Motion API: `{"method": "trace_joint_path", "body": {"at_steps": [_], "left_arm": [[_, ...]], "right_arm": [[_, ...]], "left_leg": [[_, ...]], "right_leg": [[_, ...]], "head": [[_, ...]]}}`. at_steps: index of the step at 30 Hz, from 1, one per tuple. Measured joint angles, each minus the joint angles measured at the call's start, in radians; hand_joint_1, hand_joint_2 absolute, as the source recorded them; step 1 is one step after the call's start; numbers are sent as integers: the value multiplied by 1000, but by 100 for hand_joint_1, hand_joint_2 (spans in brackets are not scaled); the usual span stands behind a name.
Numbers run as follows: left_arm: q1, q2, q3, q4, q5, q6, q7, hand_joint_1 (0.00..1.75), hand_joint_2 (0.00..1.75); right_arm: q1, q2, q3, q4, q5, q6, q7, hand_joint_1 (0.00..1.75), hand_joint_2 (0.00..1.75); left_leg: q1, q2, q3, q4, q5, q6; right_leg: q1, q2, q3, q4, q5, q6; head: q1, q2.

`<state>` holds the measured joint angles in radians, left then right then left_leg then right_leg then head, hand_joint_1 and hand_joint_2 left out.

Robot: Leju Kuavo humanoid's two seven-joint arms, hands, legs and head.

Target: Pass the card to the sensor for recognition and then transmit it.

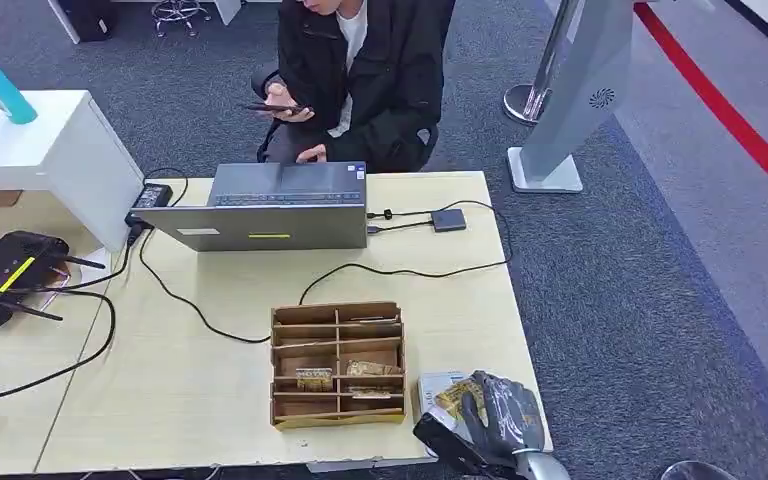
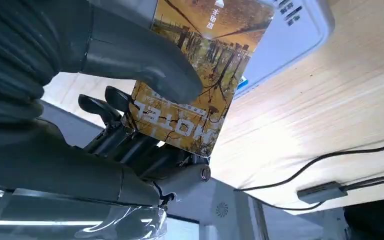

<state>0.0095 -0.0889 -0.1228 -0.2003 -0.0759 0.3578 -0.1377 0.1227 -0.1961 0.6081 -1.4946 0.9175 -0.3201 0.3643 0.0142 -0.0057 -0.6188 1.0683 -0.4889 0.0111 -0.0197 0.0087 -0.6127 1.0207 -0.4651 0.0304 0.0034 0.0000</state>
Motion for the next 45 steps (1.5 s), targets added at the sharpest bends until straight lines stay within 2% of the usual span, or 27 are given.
{"method": "trace_joint_path", "body": {"at_steps": [9,19,35,45], "left_arm": [[-1,-3,7,0,-33,-1,16,0,0],[-1,-5,18,0,-39,-1,18,0,0],[0,-13,55,-7,-109,-8,32,0,0],[0,-16,74,-8,-116,-10,32,0,0]], "right_arm": [[1,1,-27,-14,131,13,32,175,175],[2,2,-54,-37,153,26,32,175,175],[14,18,-152,-174,386,-4,-34,175,175],[14,21,-179,-221,403,-6,-39,175,175]], "left_leg": [[0,0,0,0,0,0],[0,0,0,0,0,0],[0,0,0,0,0,0],[0,0,0,0,-1,1]], "right_leg": [[0,0,0,0,0,0],[0,0,0,0,0,0],[0,0,0,0,0,0],[0,0,0,0,-1,0]], "head": [[0,0],[0,0],[0,0],[0,0]]}}
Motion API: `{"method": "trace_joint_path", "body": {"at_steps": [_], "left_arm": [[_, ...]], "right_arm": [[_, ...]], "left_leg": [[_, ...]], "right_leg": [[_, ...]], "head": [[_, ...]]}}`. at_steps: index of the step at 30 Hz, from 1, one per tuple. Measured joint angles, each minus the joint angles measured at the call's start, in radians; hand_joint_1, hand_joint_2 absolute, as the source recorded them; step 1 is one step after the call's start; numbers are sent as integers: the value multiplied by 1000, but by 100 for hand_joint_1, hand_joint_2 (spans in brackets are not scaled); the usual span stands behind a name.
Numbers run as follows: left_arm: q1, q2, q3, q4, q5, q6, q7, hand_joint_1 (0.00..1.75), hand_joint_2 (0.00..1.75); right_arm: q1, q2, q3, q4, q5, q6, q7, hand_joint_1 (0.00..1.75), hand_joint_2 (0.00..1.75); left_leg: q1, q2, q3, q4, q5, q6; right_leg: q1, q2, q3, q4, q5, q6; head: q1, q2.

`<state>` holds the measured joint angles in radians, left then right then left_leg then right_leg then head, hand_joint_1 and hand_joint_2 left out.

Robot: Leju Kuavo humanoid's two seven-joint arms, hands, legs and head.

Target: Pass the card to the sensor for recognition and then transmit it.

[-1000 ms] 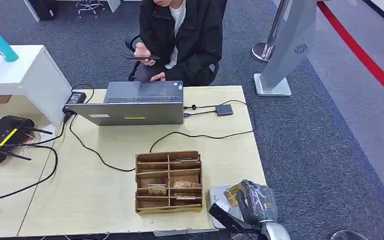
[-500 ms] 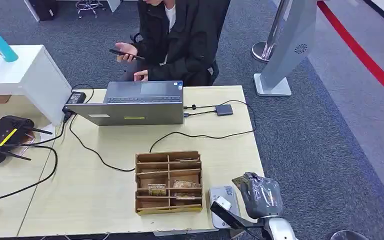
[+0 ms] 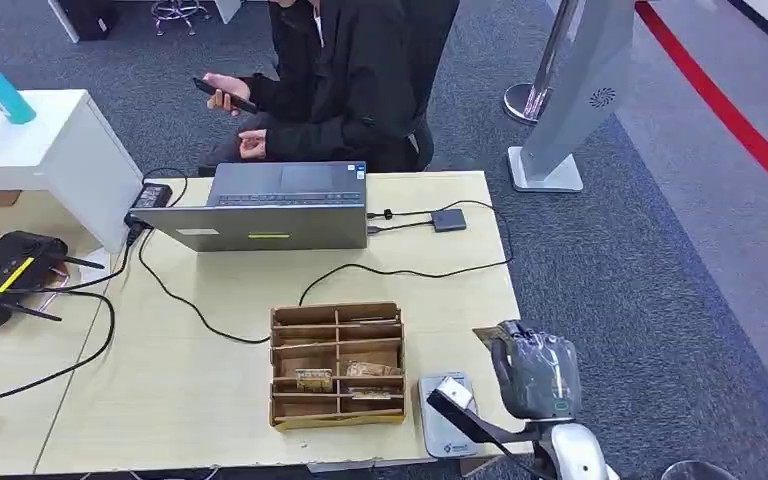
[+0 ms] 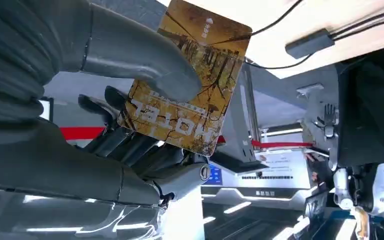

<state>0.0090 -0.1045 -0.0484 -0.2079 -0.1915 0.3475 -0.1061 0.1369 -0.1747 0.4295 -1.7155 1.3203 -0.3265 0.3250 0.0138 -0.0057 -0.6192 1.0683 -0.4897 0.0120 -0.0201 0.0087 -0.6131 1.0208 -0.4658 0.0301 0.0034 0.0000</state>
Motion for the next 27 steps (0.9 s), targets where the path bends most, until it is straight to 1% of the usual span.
{"method": "trace_joint_path", "body": {"at_steps": [8,11,18,20,21,23,27], "left_arm": [[0,0,0,0,0,0,0,0,0],[0,0,1,0,-9,-1,0,0,0],[0,-1,11,-4,-35,-14,1,0,0],[-1,-2,18,-8,-46,-20,1,0,0],[-1,-3,19,-8,-53,-23,1,0,0],[-6,-4,19,-8,-71,-33,1,0,0],[-24,-5,19,-8,-98,-44,10,0,0]], "right_arm": [[0,2,-6,-6,1,0,0,175,175],[0,2,-11,-16,29,-2,-6,175,175],[-34,2,-23,-63,86,0,-51,175,175],[-58,2,-22,-75,106,-1,-68,175,175],[-80,2,-18,-81,124,-4,-87,175,175],[-140,2,6,-90,166,-6,-113,175,175],[-263,3,52,-96,189,18,-116,175,175]], "left_leg": [[0,0,0,0,-1,-1],[0,0,0,0,-1,-1],[0,0,0,0,-1,-1],[0,0,-1,0,-1,-1],[0,0,0,0,-1,-1],[0,2,0,0,0,-1],[0,1,0,0,1,0]], "right_leg": [[0,0,0,0,0,0],[0,0,0,0,0,0],[0,0,0,0,0,0],[0,0,0,1,0,0],[0,0,0,1,0,0],[0,1,0,1,0,0],[0,1,0,1,1,0]], "head": [[0,0],[0,0],[0,0],[0,0],[0,0],[0,0],[-1,0]]}}
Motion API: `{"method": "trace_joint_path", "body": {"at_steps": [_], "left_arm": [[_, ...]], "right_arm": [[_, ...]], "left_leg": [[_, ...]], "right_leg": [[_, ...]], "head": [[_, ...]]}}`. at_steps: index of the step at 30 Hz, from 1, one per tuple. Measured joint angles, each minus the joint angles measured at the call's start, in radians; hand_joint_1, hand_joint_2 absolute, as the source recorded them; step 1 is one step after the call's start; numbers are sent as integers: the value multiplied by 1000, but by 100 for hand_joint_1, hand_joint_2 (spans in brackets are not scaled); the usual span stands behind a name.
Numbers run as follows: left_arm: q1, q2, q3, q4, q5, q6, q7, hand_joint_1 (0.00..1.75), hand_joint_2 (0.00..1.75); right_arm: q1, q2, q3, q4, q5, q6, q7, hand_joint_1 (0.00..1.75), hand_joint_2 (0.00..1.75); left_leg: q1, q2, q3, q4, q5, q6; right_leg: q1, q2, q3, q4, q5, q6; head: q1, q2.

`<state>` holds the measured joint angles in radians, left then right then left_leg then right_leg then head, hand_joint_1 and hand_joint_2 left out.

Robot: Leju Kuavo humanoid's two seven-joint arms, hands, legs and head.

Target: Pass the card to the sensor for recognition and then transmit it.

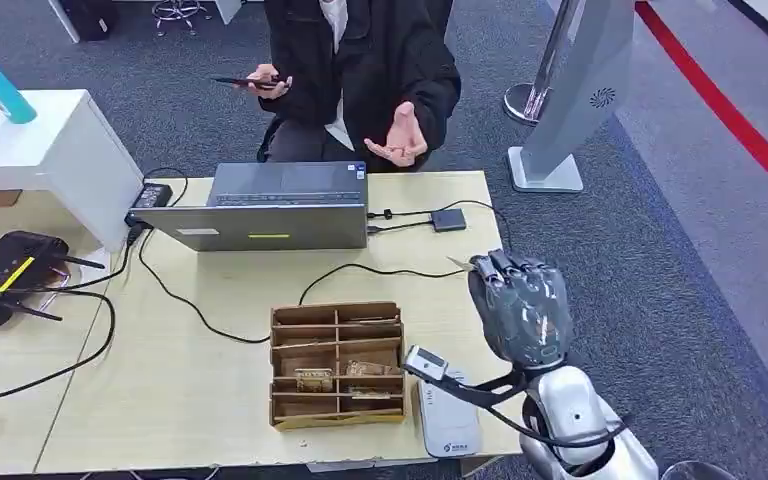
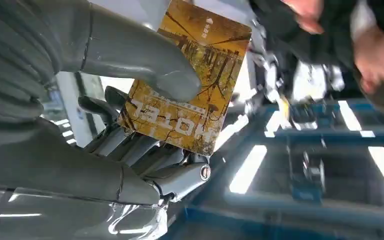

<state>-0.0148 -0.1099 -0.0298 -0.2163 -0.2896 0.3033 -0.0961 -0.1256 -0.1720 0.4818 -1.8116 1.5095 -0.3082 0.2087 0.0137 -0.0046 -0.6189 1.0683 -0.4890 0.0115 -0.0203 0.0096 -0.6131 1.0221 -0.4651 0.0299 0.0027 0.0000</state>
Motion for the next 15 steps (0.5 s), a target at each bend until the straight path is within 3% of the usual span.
{"method": "trace_joint_path", "body": {"at_steps": [6,15], "left_arm": [[-18,-3,0,-6,-38,-14,12,0,0],[-48,-8,-2,-11,-99,-41,35,0,0]], "right_arm": [[-146,0,59,28,30,-11,-2,175,175],[-416,-45,216,148,31,-38,96,175,175]], "left_leg": [[0,0,0,0,0,0],[0,0,0,0,0,0]], "right_leg": [[0,0,0,0,0,0],[0,0,0,0,1,0]], "head": [[1,0],[1,0]]}}
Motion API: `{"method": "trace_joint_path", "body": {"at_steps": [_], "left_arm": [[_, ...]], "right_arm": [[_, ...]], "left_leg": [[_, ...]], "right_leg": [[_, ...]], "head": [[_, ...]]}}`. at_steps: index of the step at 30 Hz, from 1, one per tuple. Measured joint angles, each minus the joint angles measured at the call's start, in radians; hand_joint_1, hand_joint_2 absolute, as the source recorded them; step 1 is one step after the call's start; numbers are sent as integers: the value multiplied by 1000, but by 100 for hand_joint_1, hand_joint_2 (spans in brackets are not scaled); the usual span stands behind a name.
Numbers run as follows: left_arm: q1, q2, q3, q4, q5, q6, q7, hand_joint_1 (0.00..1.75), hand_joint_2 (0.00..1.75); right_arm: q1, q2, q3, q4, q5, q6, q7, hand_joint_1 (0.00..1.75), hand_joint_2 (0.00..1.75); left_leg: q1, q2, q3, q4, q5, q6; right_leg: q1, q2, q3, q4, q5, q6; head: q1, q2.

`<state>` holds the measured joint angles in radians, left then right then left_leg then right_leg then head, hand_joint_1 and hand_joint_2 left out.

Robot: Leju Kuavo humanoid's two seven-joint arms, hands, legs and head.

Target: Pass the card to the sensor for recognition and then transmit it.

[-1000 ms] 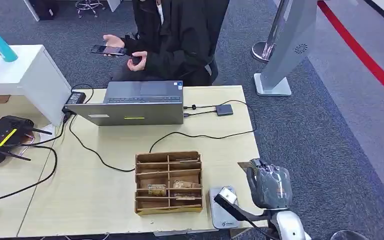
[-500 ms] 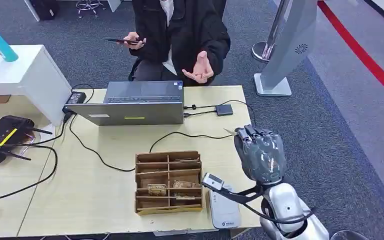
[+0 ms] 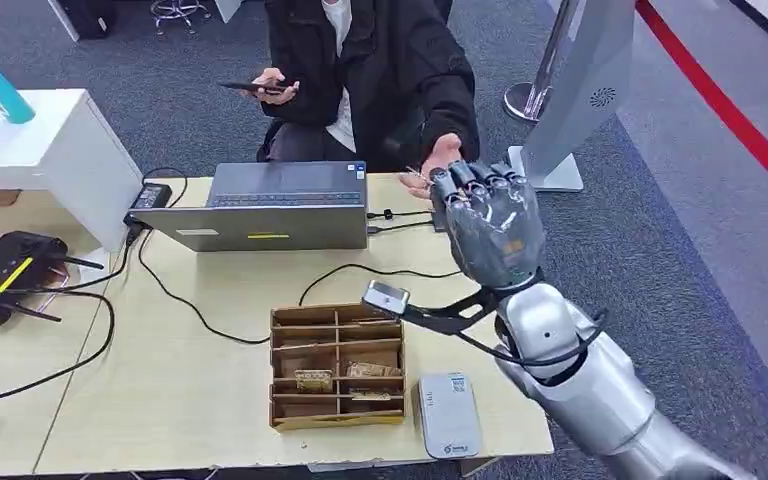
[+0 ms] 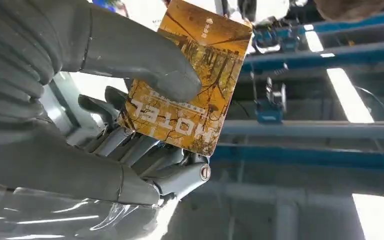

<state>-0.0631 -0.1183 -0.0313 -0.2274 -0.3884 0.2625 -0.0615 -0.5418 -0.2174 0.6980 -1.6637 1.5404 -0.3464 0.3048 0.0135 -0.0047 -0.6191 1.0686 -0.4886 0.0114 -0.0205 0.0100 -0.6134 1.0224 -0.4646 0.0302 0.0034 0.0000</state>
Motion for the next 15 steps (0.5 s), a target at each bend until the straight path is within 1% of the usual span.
{"method": "trace_joint_path", "body": {"at_steps": [4,7,12,15], "left_arm": [[-13,0,-2,-5,-24,-12,12,0,0],[-22,0,-5,-6,-37,-21,19,0,0],[-31,0,-18,-7,-51,-29,24,0,0],[-31,-1,-19,-10,-53,-31,26,0,0]], "right_arm": [[-108,-15,56,99,0,-5,5,175,175],[-186,-27,103,191,0,-18,-10,175,175],[-267,-37,171,316,0,-17,-17,175,175],[-280,-37,174,369,0,-17,-35,175,175]], "left_leg": [[0,0,0,0,0,0],[0,-1,0,0,0,0],[0,-1,0,0,0,0],[0,-1,0,0,0,0]], "right_leg": [[0,0,0,0,0,0],[0,0,0,0,0,0],[0,0,0,0,0,0],[0,-1,0,0,0,0]], "head": [[0,0],[0,0],[0,0],[0,0]]}}
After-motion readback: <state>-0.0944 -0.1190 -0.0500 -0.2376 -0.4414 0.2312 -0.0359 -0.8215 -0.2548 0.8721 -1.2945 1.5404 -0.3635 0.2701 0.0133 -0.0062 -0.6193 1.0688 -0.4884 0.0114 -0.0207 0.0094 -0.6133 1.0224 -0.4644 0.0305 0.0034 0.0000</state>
